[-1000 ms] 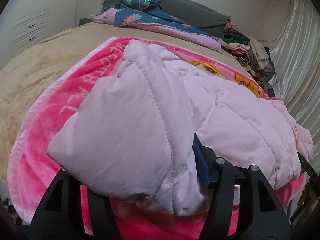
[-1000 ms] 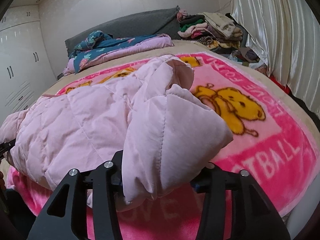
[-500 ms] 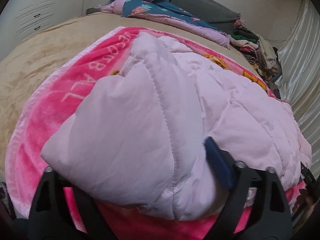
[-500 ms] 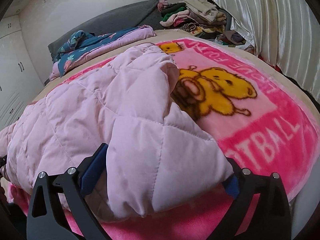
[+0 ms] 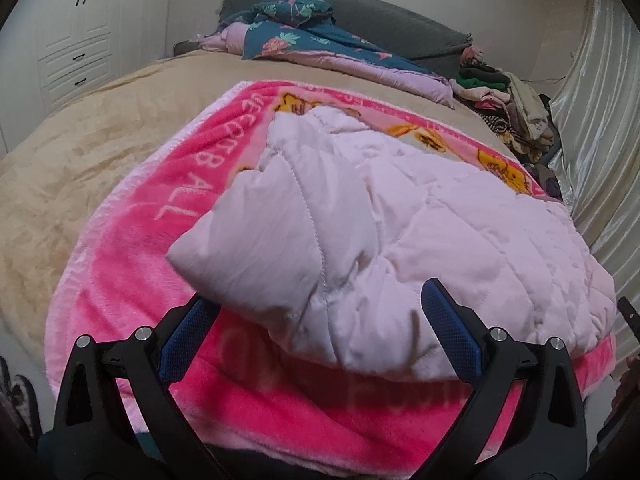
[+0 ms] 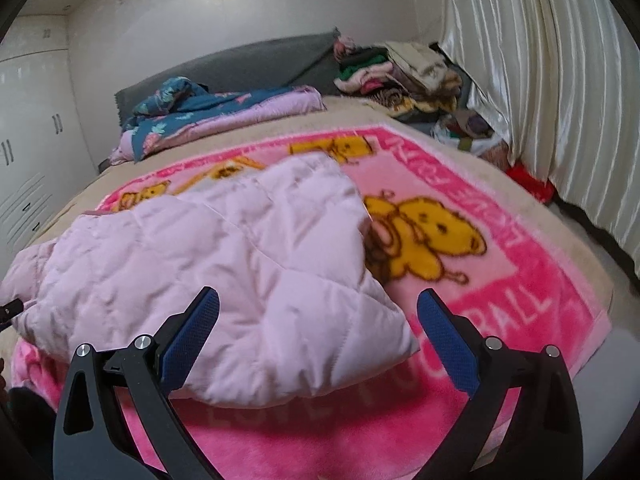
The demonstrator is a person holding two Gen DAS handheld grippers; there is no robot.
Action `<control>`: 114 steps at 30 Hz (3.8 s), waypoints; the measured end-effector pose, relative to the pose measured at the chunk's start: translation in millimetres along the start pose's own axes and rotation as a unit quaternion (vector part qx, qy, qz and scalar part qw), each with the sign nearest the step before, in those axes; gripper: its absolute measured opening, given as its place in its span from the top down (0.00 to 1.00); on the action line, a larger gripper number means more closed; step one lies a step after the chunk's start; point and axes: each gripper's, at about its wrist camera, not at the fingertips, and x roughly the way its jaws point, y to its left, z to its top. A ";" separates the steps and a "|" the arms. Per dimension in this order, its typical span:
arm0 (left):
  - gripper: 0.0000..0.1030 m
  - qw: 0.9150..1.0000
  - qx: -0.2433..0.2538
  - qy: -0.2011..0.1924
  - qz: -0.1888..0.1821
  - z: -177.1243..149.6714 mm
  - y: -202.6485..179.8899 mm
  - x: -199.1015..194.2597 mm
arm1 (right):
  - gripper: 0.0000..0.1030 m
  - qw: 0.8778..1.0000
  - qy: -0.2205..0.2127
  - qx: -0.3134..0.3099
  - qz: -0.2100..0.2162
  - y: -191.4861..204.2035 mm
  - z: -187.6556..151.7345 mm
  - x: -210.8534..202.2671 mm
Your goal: Fold large clothes
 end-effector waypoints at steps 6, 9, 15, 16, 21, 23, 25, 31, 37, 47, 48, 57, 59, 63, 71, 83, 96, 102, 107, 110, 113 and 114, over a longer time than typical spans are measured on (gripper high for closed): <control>0.09 0.999 0.019 -0.040 -0.001 3.3 -8.7 -29.1 | 0.04 0.999 -0.025 -0.023 0.015 18.5 8.2 -24.8; 0.09 0.998 0.028 -0.057 -0.012 5.9 -16.6 -44.4 | 0.04 0.999 -0.031 -0.031 0.024 25.6 9.9 -33.8; 0.09 0.996 0.044 -0.071 -0.030 0.8 -31.4 -61.9 | 0.04 0.997 -0.042 -0.045 0.042 38.8 9.3 -53.9; 0.09 0.996 0.047 -0.072 -0.031 -0.8 -34.3 -63.7 | 0.04 0.997 -0.046 -0.049 0.043 41.9 8.7 -57.9; 0.09 0.994 0.055 -0.079 -0.042 -9.4 -46.8 -69.3 | 0.04 0.995 -0.055 -0.062 0.055 55.3 2.6 -69.7; 0.09 0.994 0.059 -0.080 -0.046 -12.3 -50.8 -70.3 | 0.04 0.995 -0.055 -0.068 0.058 60.6 -0.2 -72.0; 0.09 0.994 0.061 -0.078 -0.047 -15.9 -55.7 -71.0 | 0.04 0.994 -0.055 -0.074 0.058 65.0 -2.4 -74.1; 0.09 0.994 0.071 -0.072 -0.050 -29.4 -68.0 -68.2 | 0.04 0.993 -0.062 -0.083 0.062 77.3 -9.2 -77.8; 0.09 0.993 0.082 -0.067 -0.047 -39.7 -76.4 -63.9 | 0.04 0.992 -0.057 -0.086 0.068 89.2 -21.8 -73.7; 0.09 0.994 0.092 -0.041 -0.051 -51.7 -84.0 -45.9 | 0.04 0.991 -0.013 -0.096 0.090 108.6 -42.1 -52.2; 0.09 0.994 0.091 -0.039 -0.050 -52.2 -83.9 -44.4 | 0.04 0.991 -0.009 -0.094 0.092 108.9 -43.5 -50.8; 0.09 0.995 0.085 -0.031 -0.044 -52.1 -81.3 -40.1 | 0.04 0.991 0.006 -0.093 0.095 109.8 -46.6 -43.2; 0.09 0.995 0.084 -0.030 -0.043 -51.8 -80.9 -39.9 | 0.04 0.991 0.007 -0.093 0.095 109.7 -46.5 -42.7; 0.09 0.995 0.084 -0.030 -0.041 -50.8 -80.3 -39.7 | 0.04 0.991 0.007 -0.093 0.095 109.7 -46.3 -42.4; 0.09 0.995 0.085 -0.031 -0.041 -50.0 -79.5 -39.1 | 0.04 0.992 0.010 -0.089 0.093 107.9 -46.3 -39.5; 0.09 0.996 0.079 -0.034 -0.039 -47.2 -74.0 -41.0 | 0.04 0.991 0.015 -0.096 0.092 109.1 -45.8 -38.5; 0.09 0.996 0.080 -0.033 -0.038 -46.3 -73.4 -40.8 | 0.04 0.991 0.015 -0.096 0.093 110.1 -44.8 -38.1; 0.09 0.996 0.080 -0.033 -0.038 -47.1 -73.5 -40.9 | 0.04 0.991 0.013 -0.095 0.091 109.4 -45.5 -39.0; 0.09 0.996 0.080 -0.033 -0.037 -47.0 -73.6 -40.8 | 0.04 0.991 0.014 -0.094 0.090 108.2 -45.9 -39.5; 0.09 0.996 0.081 -0.031 -0.036 -47.0 -72.3 -40.6 | 0.04 0.991 0.016 -0.094 0.092 106.9 -45.8 -39.7; 0.09 0.996 0.081 -0.031 -0.036 -47.3 -70.7 -40.6 | 0.04 0.991 0.016 -0.094 0.091 106.5 -45.8 -40.2; 0.09 0.996 0.080 -0.030 -0.037 -47.4 -71.5 -40.5 | 0.04 0.991 0.016 -0.094 0.091 106.7 -45.9 -39.9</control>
